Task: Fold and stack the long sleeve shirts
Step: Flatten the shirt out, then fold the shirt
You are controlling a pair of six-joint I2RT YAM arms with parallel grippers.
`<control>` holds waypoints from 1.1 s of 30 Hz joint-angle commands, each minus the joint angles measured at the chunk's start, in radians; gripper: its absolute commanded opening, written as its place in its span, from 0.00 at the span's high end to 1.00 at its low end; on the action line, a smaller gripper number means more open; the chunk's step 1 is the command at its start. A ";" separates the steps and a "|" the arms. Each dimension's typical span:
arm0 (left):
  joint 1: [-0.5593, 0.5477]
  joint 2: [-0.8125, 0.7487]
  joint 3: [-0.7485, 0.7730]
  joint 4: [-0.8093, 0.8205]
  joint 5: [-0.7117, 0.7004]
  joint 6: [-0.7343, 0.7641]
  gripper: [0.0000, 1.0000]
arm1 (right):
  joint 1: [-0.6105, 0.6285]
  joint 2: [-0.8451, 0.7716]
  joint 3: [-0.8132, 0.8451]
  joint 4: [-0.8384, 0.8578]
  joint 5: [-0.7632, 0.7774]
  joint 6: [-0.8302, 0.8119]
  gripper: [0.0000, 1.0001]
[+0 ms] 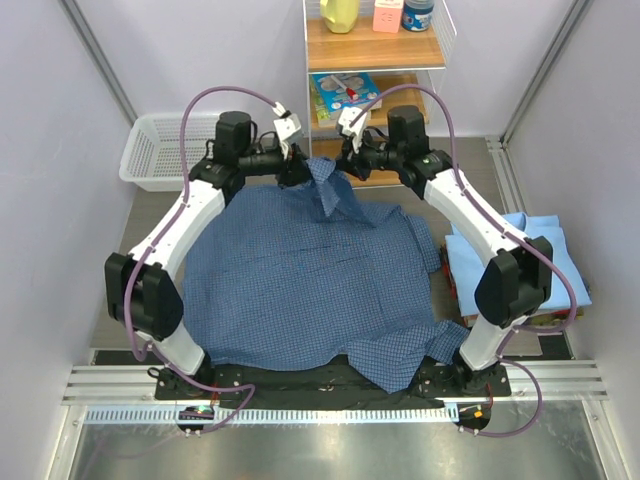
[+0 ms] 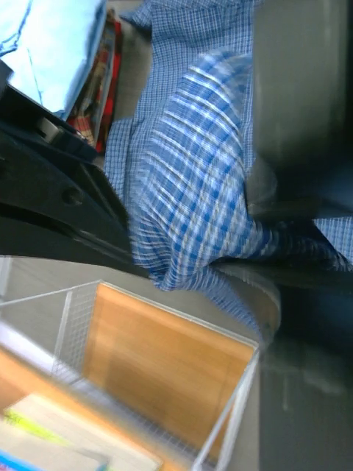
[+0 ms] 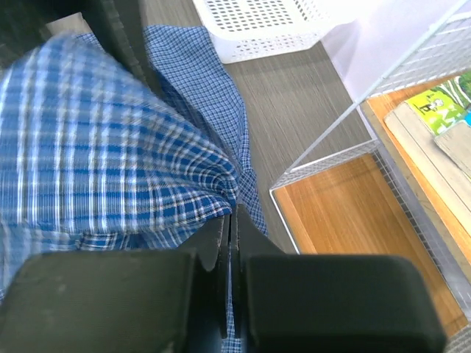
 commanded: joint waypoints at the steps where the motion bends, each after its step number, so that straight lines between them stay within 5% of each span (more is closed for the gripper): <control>1: 0.072 -0.056 0.003 -0.138 -0.043 0.058 0.60 | -0.031 -0.056 0.042 0.035 0.063 0.030 0.99; 2: 0.099 -0.062 -0.006 -0.178 -0.074 0.076 0.49 | -0.047 -0.068 0.038 0.034 0.058 0.041 0.99; 6: 0.285 -0.053 -0.072 -0.512 -0.141 0.376 0.46 | -0.091 -0.119 0.015 -0.031 0.035 0.017 0.99; 10: 0.339 0.000 -0.149 -0.719 -0.302 0.637 0.46 | -0.105 -0.154 -0.077 -0.086 0.042 -0.036 0.99; 17: 0.343 0.102 -0.288 -0.746 -0.485 0.671 0.51 | -0.108 -0.169 -0.165 -0.259 0.032 -0.117 0.99; 24: 0.343 0.040 -0.456 -0.717 -0.539 0.716 0.56 | -0.229 -0.307 -0.263 -0.382 -0.017 -0.203 0.99; 28: 0.412 0.077 -0.372 -0.836 -0.443 0.705 0.59 | -0.228 -0.343 -0.257 -0.570 -0.078 -0.345 0.99; 33: 0.543 0.062 -0.148 -0.835 -0.254 0.649 0.57 | -0.237 -0.379 -0.347 -0.729 0.031 -0.528 0.99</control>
